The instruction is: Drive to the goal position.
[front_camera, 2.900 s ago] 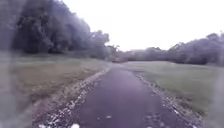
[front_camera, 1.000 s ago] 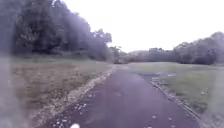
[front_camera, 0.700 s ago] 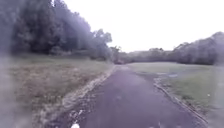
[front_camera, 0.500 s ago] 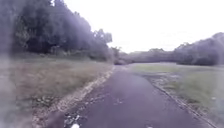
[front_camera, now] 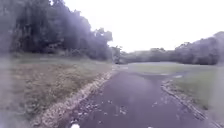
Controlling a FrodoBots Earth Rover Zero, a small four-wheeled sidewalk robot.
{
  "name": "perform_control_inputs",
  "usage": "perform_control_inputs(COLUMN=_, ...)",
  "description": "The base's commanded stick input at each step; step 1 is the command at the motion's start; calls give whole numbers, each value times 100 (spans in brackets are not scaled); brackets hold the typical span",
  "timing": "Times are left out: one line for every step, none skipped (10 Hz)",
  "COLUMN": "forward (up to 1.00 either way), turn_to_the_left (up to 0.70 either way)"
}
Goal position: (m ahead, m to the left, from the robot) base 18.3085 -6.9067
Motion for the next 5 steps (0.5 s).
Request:
perform_control_inputs(forward=70, turn_to_the_left=0)
perform_control_inputs(forward=70, turn_to_the_left=0)
perform_control_inputs(forward=70, turn_to_the_left=0)
perform_control_inputs(forward=70, turn_to_the_left=0)
perform_control_inputs(forward=70, turn_to_the_left=0)
